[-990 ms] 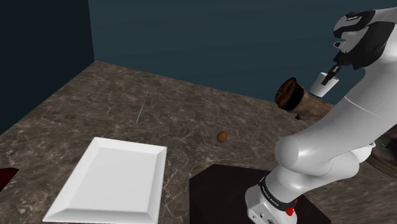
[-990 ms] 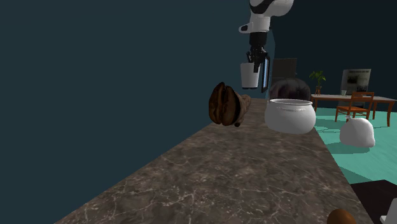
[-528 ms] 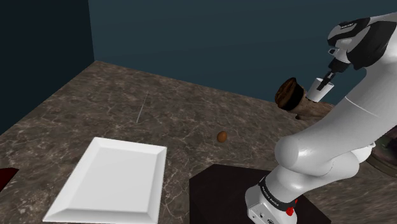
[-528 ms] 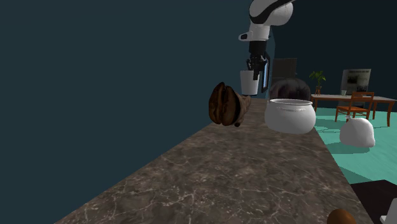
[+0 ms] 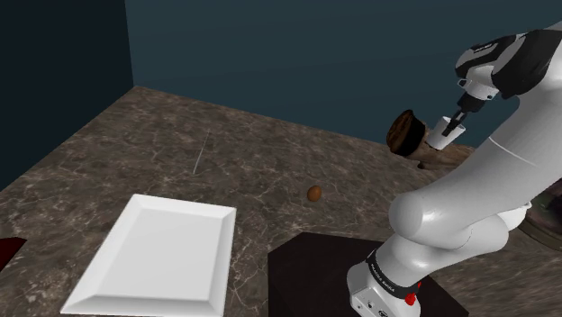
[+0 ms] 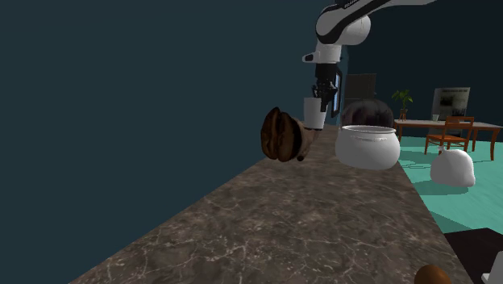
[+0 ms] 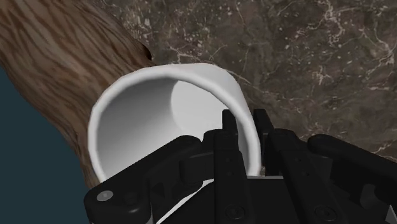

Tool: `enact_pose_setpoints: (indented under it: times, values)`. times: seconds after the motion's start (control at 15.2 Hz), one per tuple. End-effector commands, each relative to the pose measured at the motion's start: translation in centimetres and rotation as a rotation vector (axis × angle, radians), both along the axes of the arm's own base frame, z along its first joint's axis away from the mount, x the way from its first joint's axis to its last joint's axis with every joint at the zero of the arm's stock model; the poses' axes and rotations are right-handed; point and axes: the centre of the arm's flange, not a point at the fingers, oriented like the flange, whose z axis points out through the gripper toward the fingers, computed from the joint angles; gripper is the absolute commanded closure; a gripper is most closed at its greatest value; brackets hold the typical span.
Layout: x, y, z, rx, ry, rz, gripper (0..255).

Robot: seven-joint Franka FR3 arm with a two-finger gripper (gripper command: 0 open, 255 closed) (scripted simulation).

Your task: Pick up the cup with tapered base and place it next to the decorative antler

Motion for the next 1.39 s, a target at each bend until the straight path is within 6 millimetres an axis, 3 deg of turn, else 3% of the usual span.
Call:
enact_pose_setpoints:
  times: [0.0,1.32]
  values:
    - [0.1,0.0,-1.4,0.002,0.003,0.001,255]
    - [0.1,0.0,-11.9,0.002,0.003,0.001,255]
